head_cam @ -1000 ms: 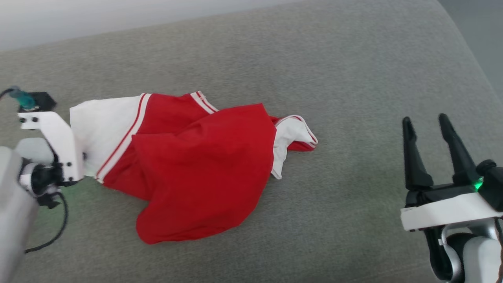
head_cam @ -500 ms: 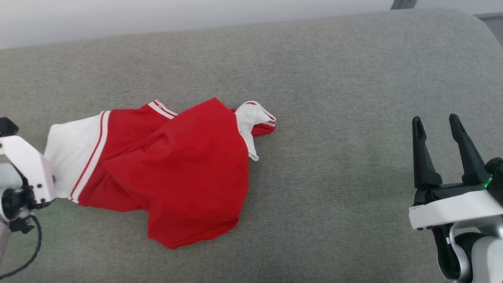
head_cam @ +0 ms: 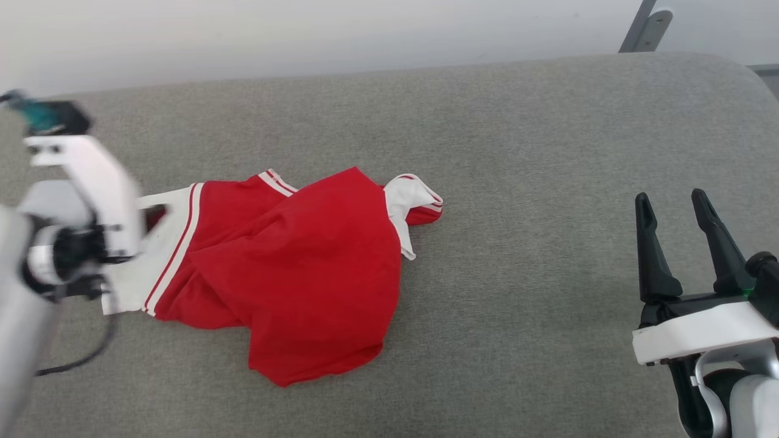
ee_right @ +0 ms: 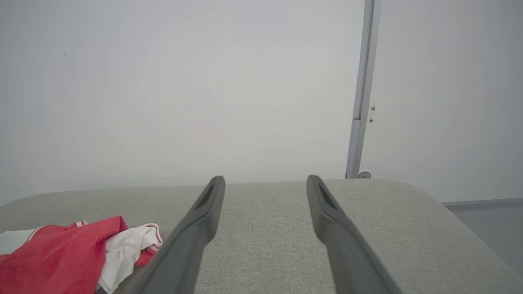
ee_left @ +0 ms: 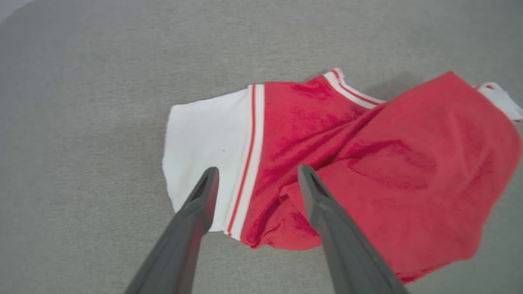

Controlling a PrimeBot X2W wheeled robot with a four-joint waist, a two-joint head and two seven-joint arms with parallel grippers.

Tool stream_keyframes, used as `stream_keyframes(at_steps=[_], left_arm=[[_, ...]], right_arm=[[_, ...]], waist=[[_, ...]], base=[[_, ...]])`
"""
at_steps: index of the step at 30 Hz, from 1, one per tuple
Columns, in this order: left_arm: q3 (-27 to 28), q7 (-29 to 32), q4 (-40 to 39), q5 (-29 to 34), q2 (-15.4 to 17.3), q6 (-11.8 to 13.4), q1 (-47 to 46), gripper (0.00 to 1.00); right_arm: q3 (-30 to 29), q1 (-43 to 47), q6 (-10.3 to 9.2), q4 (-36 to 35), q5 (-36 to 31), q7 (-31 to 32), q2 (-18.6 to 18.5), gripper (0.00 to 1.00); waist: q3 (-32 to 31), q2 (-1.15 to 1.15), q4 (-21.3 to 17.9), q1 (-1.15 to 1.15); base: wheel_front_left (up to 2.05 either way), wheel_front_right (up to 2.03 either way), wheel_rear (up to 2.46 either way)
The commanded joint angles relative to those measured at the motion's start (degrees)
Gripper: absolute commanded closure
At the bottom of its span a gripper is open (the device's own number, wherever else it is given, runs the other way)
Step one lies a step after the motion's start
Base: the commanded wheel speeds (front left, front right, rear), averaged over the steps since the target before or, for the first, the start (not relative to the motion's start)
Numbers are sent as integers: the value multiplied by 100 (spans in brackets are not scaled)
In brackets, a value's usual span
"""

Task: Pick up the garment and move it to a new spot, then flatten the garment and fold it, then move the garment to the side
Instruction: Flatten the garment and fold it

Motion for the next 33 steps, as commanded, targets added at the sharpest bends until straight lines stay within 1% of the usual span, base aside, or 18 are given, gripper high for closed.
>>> stream_keyframes(at_steps=[1, 6, 9, 11, 15, 18, 19, 20, 23, 26, 30, 33], left_arm=[[-47, 102, -169, -49, -109, 54, -28, 0], [-372, 596, -1004, -78, -310, 219, 172, 0], [-597, 811, -1255, -4, -400, 303, 264, 0], [-766, 900, -1267, 89, -426, 312, 355, 0], [-999, 756, -874, 277, -475, 148, 470, 0], [-1081, 635, -529, 281, -516, -49, 426, 0], [-1074, 606, -411, 223, -557, -124, 396, 64], [-1081, 568, -324, 207, -569, -211, 351, 100], [-1112, 597, -92, 167, -572, -360, 275, 100], [-1136, 653, -37, 148, -640, -440, 170, 100], [-1108, 667, -121, 84, -692, -499, 112, 100], [-1095, 705, -332, -12, -723, -533, 139, 100]], right_arm=[[10, 54, -4, -11, -22, 10, 11, 0], [52, 85, -4, -25, 19, -18, 25, 0], [76, 79, -4, -20, 70, -32, 32, 0], [98, 61, -4, -9, 107, -53, 38, 0], [152, -26, -4, 67, 171, -103, 47, 0], [152, -85, -4, 128, 195, -150, 48, 0], [152, -109, -4, 153, 199, -161, 47, 0], [150, -123, -4, 178, 200, -182, 48, 0], [123, -123, -4, 236, 187, -194, 49, 0], [55, -103, -4, 257, 178, -219, 49, 0], [13, -82, -4, 232, 188, -216, 48, 0], [-24, -59, -4, 198, 152, -187, 47, 0]], waist=[[-28, 0, -26, 0], [-63, 0, -191, 0], [-32, 0, -312, 0], [10, 0, -384, 0], [142, 0, -551, 0], [196, 0, -617, 0], [204, 0, -628, 0], [208, 0, -635, 0], [196, 0, -618, 0], [164, 0, -536, 0], [128, 0, -432, 0], [97, 0, -310, 0]], base=[[0, 0, 0], [0, 0, 0], [0, 0, 0], [0, 0, 0], [0, 0, 0], [0, 0, 0], [0, 0, 0], [0, 0, 0], [0, 0, 0], [0, 0, 0], [0, 0, 0], [0, 0, 0]])
